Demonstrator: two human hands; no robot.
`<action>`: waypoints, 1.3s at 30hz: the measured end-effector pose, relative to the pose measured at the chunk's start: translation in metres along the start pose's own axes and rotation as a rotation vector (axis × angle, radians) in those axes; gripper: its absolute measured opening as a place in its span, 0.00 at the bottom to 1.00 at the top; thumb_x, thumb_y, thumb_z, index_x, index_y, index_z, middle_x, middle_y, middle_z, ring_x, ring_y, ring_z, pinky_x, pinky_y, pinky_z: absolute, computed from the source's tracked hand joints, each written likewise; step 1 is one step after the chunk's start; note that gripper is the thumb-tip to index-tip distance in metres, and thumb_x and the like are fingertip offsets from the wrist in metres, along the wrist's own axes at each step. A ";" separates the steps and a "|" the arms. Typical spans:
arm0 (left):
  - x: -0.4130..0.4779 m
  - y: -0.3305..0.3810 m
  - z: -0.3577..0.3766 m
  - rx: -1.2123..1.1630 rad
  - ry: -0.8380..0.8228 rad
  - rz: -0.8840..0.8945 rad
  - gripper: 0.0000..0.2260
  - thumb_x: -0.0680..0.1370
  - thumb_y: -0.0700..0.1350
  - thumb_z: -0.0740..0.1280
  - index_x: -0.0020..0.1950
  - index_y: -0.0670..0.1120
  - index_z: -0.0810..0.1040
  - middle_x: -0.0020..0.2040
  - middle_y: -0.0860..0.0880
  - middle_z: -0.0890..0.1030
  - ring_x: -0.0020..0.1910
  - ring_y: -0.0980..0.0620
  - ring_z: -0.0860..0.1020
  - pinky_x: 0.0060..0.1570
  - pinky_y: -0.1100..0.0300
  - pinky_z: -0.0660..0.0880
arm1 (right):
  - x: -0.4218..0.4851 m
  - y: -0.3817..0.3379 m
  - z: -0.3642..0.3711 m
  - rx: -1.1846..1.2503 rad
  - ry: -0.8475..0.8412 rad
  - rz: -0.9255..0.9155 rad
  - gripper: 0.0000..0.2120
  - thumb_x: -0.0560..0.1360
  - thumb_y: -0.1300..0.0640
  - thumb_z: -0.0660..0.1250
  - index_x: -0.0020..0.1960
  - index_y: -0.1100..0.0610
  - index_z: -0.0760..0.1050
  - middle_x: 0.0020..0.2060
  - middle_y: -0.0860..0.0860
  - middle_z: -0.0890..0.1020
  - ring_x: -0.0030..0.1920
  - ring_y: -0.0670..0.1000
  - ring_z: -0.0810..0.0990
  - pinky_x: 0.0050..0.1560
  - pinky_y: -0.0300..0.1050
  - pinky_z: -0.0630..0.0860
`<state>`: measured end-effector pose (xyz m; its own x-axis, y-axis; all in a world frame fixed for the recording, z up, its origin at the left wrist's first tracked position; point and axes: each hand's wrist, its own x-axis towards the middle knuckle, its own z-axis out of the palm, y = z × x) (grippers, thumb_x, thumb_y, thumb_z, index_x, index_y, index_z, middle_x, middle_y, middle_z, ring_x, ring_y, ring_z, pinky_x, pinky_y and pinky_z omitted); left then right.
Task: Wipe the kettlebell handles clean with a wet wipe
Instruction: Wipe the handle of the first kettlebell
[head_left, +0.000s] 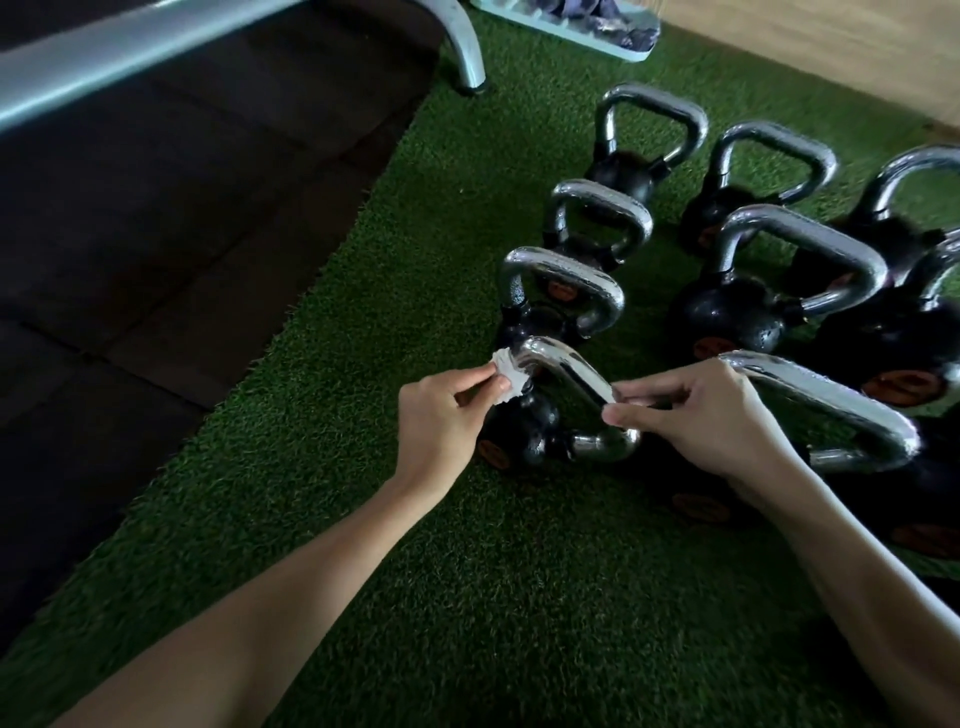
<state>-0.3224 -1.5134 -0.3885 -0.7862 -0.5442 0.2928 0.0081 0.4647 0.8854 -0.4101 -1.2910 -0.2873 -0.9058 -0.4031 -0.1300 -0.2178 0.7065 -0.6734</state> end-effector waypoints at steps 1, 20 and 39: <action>0.000 0.002 0.000 -0.017 0.004 -0.013 0.11 0.75 0.48 0.77 0.55 0.45 0.87 0.48 0.53 0.87 0.45 0.66 0.83 0.45 0.69 0.80 | 0.000 0.001 0.000 0.026 -0.005 0.018 0.13 0.63 0.44 0.82 0.47 0.43 0.88 0.39 0.36 0.86 0.44 0.31 0.82 0.44 0.31 0.72; 0.019 0.036 0.008 -0.093 0.055 -0.089 0.12 0.73 0.49 0.78 0.53 0.44 0.87 0.47 0.53 0.87 0.44 0.66 0.83 0.42 0.74 0.77 | 0.000 -0.010 0.001 0.148 -0.080 0.126 0.10 0.65 0.44 0.80 0.46 0.43 0.87 0.42 0.34 0.86 0.45 0.29 0.80 0.44 0.34 0.70; -0.007 0.060 0.023 -0.169 -0.072 -0.097 0.09 0.74 0.48 0.77 0.52 0.46 0.87 0.41 0.61 0.85 0.34 0.62 0.83 0.28 0.67 0.76 | 0.006 -0.015 0.002 0.265 -0.100 0.189 0.12 0.63 0.47 0.81 0.46 0.47 0.88 0.41 0.41 0.88 0.50 0.37 0.83 0.54 0.37 0.73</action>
<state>-0.3306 -1.4664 -0.3457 -0.8303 -0.5266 0.1824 0.0294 0.2854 0.9580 -0.4120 -1.3051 -0.2791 -0.8783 -0.3439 -0.3322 0.0645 0.6033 -0.7949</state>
